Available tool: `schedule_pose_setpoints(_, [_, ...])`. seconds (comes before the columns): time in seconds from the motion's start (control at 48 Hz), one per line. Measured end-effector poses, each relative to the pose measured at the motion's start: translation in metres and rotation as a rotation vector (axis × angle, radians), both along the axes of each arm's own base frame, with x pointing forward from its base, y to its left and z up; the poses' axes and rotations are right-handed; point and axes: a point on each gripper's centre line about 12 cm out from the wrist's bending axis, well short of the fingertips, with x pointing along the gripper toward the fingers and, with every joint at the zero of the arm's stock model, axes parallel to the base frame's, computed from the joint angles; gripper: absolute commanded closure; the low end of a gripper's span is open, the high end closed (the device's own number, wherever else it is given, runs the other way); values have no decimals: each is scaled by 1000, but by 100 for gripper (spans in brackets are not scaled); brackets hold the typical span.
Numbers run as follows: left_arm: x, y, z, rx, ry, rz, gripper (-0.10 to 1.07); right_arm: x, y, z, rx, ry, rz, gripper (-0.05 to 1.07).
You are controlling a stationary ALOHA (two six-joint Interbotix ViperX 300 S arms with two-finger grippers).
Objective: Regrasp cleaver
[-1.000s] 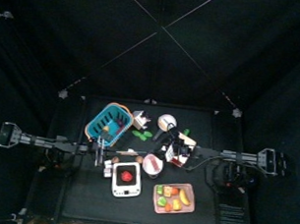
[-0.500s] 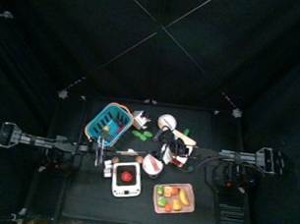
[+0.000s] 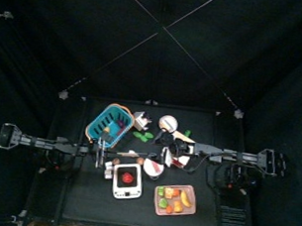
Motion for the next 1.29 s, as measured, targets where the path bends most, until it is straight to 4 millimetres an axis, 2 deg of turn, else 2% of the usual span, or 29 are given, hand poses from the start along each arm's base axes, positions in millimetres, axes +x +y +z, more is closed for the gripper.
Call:
schedule_pose_setpoints(0.167, [0,0,1,1,-1,-2,60,1,-1,-25,-55,-29,13,0])
schedule_pose_setpoints(0.312, [0,0,0,1,2,-3,60,-2,-4,-40,-89,-84,-11,0])
schedule_pose_setpoints(0.625, [0,0,0,0,0,-2,60,1,-6,-46,-154,-123,-4,0])
schedule_pose_setpoints(0.833, [-1,-1,-1,1,3,-3,60,14,1,-63,-155,-85,23,1])
schedule_pose_setpoints(1.021, [-1,-1,-1,1,3,-3,60,23,2,-65,-164,-82,34,10])
schedule_pose_setpoints(1.292, [-2,0,-3,-1,8,0,60,30,2,-71,-166,-70,36,30])
